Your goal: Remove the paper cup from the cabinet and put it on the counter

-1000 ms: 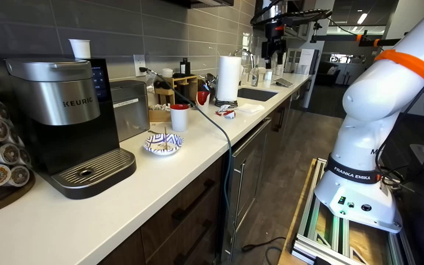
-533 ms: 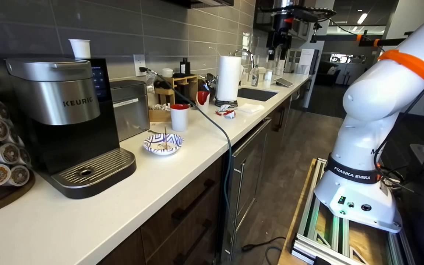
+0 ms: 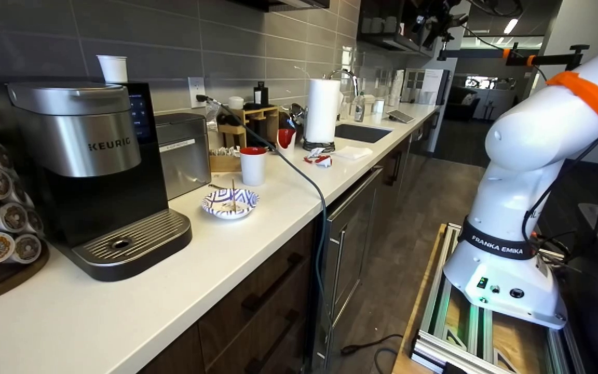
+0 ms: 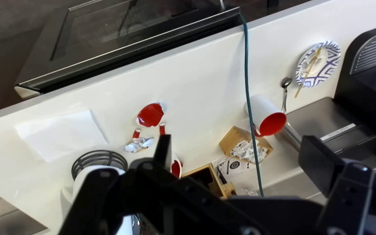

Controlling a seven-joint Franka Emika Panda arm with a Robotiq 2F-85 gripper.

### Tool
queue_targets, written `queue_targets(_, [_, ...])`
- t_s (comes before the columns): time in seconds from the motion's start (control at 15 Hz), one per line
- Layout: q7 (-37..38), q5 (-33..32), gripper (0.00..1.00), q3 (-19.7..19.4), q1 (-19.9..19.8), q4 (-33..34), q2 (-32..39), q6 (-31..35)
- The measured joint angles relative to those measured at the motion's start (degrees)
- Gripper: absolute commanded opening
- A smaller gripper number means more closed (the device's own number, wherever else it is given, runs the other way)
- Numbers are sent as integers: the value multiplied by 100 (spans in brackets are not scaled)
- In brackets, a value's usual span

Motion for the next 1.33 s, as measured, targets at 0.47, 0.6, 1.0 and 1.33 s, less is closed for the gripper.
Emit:
queue_targets(0.47, [0, -9, 100, 50, 6, -60, 103, 2])
queue_targets(0.6, [0, -9, 100, 50, 5, -58, 104, 2])
queue_targets(1.0, [-45, 1149, 100, 376, 474, -353, -91, 1232])
queue_targets(1.33, [-131, 1817, 100, 1106, 1323, -564, -112, 3064])
